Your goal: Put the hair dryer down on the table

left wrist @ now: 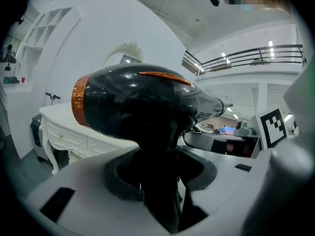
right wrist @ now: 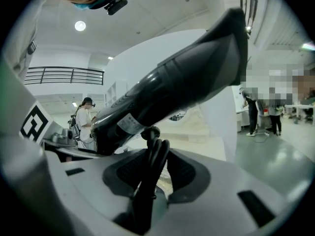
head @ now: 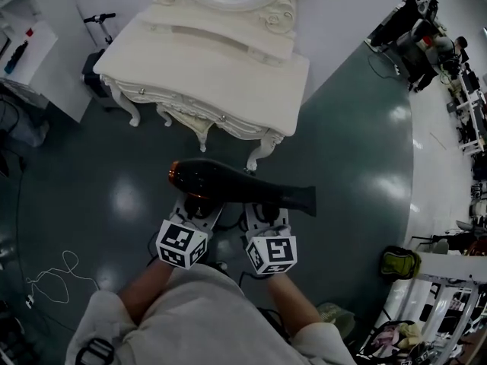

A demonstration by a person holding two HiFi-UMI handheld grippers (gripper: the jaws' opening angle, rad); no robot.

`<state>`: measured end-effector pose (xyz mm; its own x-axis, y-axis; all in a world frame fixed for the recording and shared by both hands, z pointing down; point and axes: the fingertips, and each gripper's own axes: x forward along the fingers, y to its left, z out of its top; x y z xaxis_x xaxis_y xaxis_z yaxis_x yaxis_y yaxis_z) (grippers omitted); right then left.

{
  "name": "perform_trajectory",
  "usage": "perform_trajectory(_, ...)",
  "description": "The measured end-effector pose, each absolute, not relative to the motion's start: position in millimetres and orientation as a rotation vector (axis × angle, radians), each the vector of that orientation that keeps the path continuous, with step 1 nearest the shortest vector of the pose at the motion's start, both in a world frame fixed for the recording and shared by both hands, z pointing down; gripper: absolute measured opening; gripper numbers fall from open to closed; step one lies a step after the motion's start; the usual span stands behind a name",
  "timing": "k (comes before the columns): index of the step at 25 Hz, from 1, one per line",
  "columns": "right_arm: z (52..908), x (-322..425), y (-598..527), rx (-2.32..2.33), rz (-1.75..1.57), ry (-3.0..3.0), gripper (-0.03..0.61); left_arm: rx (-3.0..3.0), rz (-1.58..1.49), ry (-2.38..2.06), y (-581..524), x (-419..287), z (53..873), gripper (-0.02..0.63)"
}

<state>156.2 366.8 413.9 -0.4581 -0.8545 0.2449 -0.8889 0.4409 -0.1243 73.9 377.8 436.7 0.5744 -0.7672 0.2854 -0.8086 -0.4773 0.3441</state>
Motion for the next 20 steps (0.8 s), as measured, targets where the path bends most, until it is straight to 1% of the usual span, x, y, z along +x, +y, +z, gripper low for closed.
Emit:
perform_trajectory(9,418.1,114.3,287.3,1.452,0.357,-2.554,0.130,2.299,0.074,-1.300,304.3,33.7,441.4,0.178)
perform_trajectory(20,427.9,72.4,220.2,1.381,0.423,-2.555,0.132,2.238,0.099,-1.347,241.6,-8.4,446.8,0.178)
